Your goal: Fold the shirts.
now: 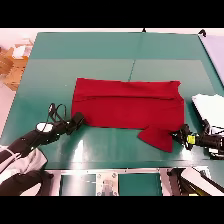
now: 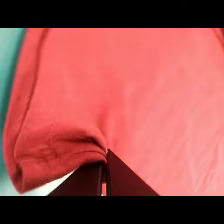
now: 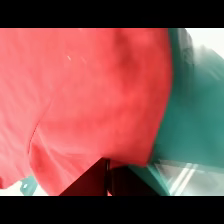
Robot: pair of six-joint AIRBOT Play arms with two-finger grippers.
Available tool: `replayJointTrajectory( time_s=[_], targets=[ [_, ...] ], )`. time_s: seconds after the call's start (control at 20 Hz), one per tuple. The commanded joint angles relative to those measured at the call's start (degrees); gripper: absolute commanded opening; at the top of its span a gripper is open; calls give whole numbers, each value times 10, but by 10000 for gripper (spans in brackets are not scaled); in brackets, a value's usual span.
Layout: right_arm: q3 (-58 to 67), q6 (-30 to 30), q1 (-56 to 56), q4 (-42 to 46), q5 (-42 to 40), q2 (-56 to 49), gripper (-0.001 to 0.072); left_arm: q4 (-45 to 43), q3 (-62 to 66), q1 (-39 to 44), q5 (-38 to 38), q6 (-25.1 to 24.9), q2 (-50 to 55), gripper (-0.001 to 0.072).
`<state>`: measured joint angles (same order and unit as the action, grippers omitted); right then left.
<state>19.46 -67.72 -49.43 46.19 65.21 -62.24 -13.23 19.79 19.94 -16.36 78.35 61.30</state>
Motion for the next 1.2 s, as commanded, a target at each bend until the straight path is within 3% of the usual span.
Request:
replayJointTrajectory(
  time_s=[0.0, 0.1, 0.3, 0.4, 0.5, 0.65, 0.9, 1.15],
  targets=[
    [25, -13, 0, -17, 67, 21, 15, -30, 5, 0, -21, -33, -45, 18],
    [33, -77, 0, 30, 76, 65, 14, -103, 4, -1, -38, 19, -95, 17],
    [33, -182, 1, 132, 101, 151, 13, -370, 6, -1, -165, 257, -148, 19],
    [33, -214, 24, 186, 113, 163, 13, -479, 10, -1, -219, 350, -176, 20],
    [42, -250, 60, 251, 126, 164, 12, -556, 19, -1, -245, 409, -222, 19],
    [81, -264, 93, 252, 149, 164, 12, -626, 50, -1, -269, 427, -233, 19],
    [201, -263, 115, 161, 145, 163, 13, -666, 88, -1, -267, 427, -227, 19],
    [292, -261, 175, 111, 80, 73, 13, -677, 211, -1, -259, 380, -83, 19]
  ],
)
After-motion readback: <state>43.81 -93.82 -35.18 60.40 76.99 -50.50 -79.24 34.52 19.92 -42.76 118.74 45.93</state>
